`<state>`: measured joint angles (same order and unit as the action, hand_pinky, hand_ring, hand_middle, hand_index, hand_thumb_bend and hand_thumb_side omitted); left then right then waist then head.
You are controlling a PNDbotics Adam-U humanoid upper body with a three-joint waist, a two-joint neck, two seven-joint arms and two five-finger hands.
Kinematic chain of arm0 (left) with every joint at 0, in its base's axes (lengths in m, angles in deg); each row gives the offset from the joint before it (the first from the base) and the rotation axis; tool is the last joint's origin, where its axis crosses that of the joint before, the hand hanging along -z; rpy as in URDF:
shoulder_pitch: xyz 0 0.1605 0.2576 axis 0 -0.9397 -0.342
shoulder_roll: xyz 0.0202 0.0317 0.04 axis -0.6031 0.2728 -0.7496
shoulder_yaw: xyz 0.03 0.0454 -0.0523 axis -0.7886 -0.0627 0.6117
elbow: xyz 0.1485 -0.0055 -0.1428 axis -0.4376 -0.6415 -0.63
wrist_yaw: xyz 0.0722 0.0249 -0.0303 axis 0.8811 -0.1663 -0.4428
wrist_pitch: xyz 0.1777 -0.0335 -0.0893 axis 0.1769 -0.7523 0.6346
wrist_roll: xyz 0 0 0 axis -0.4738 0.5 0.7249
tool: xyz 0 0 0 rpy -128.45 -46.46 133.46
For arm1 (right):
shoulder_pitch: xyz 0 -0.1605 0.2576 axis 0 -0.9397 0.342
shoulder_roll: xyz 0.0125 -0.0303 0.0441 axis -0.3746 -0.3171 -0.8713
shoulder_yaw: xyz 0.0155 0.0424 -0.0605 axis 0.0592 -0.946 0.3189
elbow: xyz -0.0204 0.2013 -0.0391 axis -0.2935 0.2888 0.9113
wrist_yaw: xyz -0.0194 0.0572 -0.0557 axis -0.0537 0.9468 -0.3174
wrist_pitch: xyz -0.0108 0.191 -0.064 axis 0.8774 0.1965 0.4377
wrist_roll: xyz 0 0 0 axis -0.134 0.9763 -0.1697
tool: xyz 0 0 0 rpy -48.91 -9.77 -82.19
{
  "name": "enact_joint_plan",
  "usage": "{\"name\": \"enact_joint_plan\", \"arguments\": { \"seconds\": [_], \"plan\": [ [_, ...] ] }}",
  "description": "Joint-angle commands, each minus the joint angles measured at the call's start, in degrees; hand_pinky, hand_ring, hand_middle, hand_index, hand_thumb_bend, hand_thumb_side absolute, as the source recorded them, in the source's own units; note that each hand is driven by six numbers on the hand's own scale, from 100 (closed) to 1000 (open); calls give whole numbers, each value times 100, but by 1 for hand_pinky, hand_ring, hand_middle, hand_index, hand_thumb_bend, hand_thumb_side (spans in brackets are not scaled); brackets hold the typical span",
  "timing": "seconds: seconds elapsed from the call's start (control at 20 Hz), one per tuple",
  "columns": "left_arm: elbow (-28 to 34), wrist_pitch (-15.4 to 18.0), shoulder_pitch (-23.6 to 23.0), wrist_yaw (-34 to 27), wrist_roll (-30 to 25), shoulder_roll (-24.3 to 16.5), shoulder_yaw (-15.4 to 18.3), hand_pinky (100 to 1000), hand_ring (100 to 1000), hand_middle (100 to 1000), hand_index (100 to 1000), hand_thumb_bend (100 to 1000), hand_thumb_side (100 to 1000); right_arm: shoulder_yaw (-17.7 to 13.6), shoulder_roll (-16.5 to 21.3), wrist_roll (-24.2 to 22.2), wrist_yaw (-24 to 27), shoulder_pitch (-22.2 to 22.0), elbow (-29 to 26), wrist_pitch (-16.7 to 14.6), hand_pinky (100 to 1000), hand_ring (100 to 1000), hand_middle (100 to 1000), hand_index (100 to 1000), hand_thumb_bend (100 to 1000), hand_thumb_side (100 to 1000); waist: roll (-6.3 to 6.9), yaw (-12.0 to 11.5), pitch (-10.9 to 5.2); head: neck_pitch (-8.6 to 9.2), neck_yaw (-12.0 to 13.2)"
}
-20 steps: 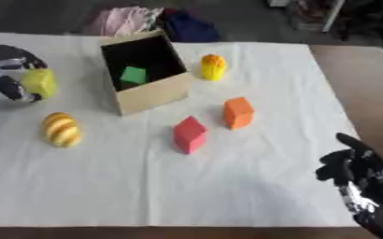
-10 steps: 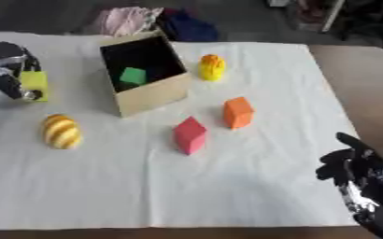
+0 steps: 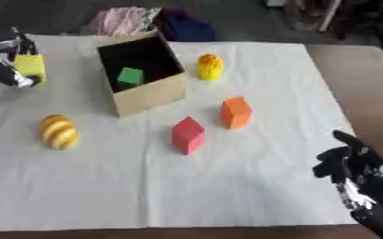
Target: Pick up objects on the table and place them in the box.
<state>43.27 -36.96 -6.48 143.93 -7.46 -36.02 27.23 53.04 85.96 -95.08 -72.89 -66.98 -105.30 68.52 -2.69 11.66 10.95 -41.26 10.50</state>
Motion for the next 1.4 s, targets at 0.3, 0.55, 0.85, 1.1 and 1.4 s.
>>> {"name": "enact_joint_plan", "arguments": {
  "seconds": [0.3, 0.55, 0.85, 1.1, 1.4],
  "plan": [
    [951, 36, 480, -365, -14, 306, -508, 639, 507, 436, 629, 202, 258, 14, 63, -63, 1, 47, -52, -2, 596, 598, 621, 923, 100, 412, 72, 96, -98, 43, 34],
    [1023, 127, 581, -443, -155, 719, -826, 682, 555, 492, 683, 169, 262, 43, 47, -91, 25, 55, -33, 1, 597, 598, 621, 923, 100, 410, 37, 188, -106, 28, 66],
    [905, 232, 489, -534, -388, 847, -961, 814, 752, 725, 854, 174, 277, 36, 38, -91, 28, 61, -17, 3, 597, 598, 622, 923, 100, 408, 35, 195, -97, 34, 26],
    [1002, 233, 417, -629, -498, 750, -914, 852, 816, 832, 923, 176, 351, 27, 38, -90, 25, 58, -13, 2, 598, 598, 622, 923, 100, 407, 39, 160, -98, 40, 4],
    [1224, 142, 356, -574, -572, 604, -862, 890, 868, 919, 979, 190, 591, 22, 41, -90, 17, 54, -7, 4, 599, 599, 622, 923, 100, 406, 48, 111, -96, 58, -11]
  ]
}}
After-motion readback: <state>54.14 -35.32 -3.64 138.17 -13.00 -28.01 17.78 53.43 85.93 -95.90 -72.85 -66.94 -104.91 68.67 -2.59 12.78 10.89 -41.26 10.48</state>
